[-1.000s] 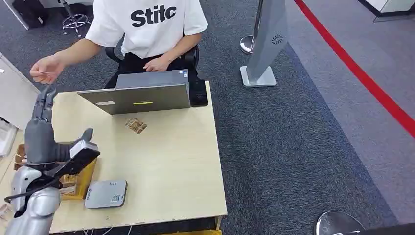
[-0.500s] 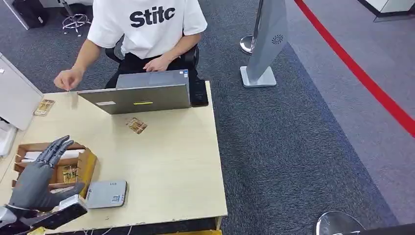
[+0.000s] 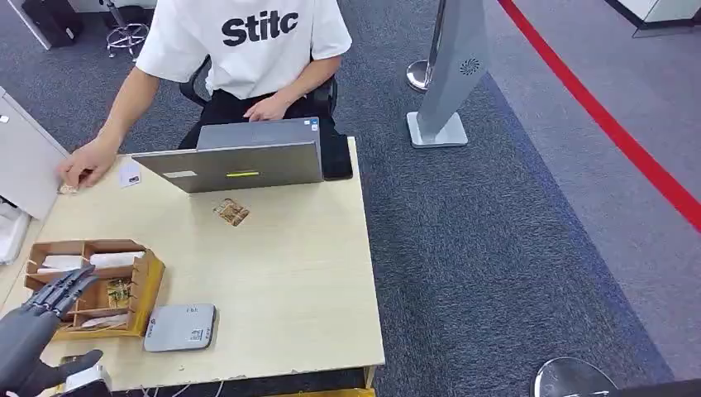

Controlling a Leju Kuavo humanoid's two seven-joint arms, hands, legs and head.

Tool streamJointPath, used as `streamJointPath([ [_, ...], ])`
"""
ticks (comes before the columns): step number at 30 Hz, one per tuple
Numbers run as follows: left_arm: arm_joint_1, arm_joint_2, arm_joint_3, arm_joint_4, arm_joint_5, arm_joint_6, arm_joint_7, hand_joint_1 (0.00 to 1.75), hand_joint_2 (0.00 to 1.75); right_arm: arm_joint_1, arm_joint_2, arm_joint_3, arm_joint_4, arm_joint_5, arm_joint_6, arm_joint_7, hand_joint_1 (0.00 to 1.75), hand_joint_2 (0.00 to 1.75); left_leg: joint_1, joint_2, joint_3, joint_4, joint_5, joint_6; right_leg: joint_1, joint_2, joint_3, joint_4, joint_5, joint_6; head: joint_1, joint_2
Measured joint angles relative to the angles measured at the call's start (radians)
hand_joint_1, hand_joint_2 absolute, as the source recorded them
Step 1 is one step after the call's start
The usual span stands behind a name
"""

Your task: Pass the card to the sensor for recognition and then transmit it.

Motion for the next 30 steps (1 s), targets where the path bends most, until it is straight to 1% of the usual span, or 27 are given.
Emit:
streamJointPath([
  [4, -0.008, 0.0, 0.0, 0.006, -0.049, 0.008, 0.019, 0.0, 1.75, 0.0, 0.0, 0.003, 0.0, 0.001, 0.002, -0.003, 0.0, 1.75, 0.0, 0.0, 0.0, 0.0, 0.0, 0.0, 0.0, 0.0, 0.0, 0.0, 0.0, 0.0, 0.0, 0.0],
  [8, -0.021, -0.019, -0.007, 0.037, -0.066, 0.031, 0.026, 0.0, 1.75, -0.002, -0.001, 0.012, -0.002, 0.002, 0.003, -0.007, 0.0, 1.75, 0.0, 0.0, 0.0, 0.0, 0.0, 0.0, 0.0, 0.001, 0.0, 0.0, 0.0, 0.0, 0.0, 0.0],
  [10, -0.032, -0.034, -0.014, 0.065, -0.098, 0.058, 0.039, 0.0, 1.75, -0.004, -0.002, 0.018, -0.002, 0.003, 0.003, -0.011, 0.0, 1.75, 0.0, 0.0, 0.0, 0.0, 0.0, 0.0, 0.0, 0.001, 0.0, 0.0, 0.0, 0.0, 0.0, 0.0],
  [13, -0.068, -0.064, -0.036, 0.131, -0.179, 0.122, 0.071, 0.0, 1.75, -0.007, -0.002, 0.027, -0.002, 0.006, 0.007, -0.014, 0.0, 1.75, 0.0, 0.0, 0.0, 0.0, 0.0, 0.0, 0.0, 0.0, 0.0, 0.0, 0.0, 0.0, 0.0, 0.0],
  [15, -0.085, -0.081, -0.05, 0.173, -0.198, 0.143, 0.078, 0.0, 1.75, -0.008, -0.002, 0.028, -0.003, 0.007, 0.009, -0.015, 0.0, 1.75, 0.0, 0.0, 0.0, 0.0, 0.0, 0.0, 0.0, 0.0, 0.0, 0.0, 0.0, 0.0, 0.0, 0.0],
  [22, -0.129, -0.125, -0.081, 0.265, -0.198, 0.15, 0.079, 0.0, 1.75, -0.009, -0.002, 0.033, -0.003, 0.011, 0.011, -0.019, 0.0, 1.75, 0.0, 0.001, 0.0, 0.0, 0.0, 0.0, 0.0, 0.001, -0.001, 0.0, 0.0, 0.0, 0.0, 0.0],
  [27, -0.146, -0.142, -0.1, 0.303, -0.198, 0.15, 0.08, 0.0, 1.75, -0.01, -0.002, 0.036, -0.003, 0.014, 0.014, -0.021, 0.0, 1.75, 0.0, 0.001, 0.0, 0.0, 0.0, 0.0, 0.0, 0.002, -0.001, 0.0, 0.0, 0.0, 0.0, 0.0],
  [30, -0.148, -0.144, -0.105, 0.313, -0.201, 0.151, 0.086, 0.0, 1.75, -0.013, -0.003, 0.042, -0.003, 0.017, 0.018, -0.024, 0.0, 1.75, 0.0, 0.001, 0.0, 0.0, 0.0, 0.0, 0.0, 0.002, -0.002, 0.0, 0.0, 0.0, 0.0, 0.0],
])
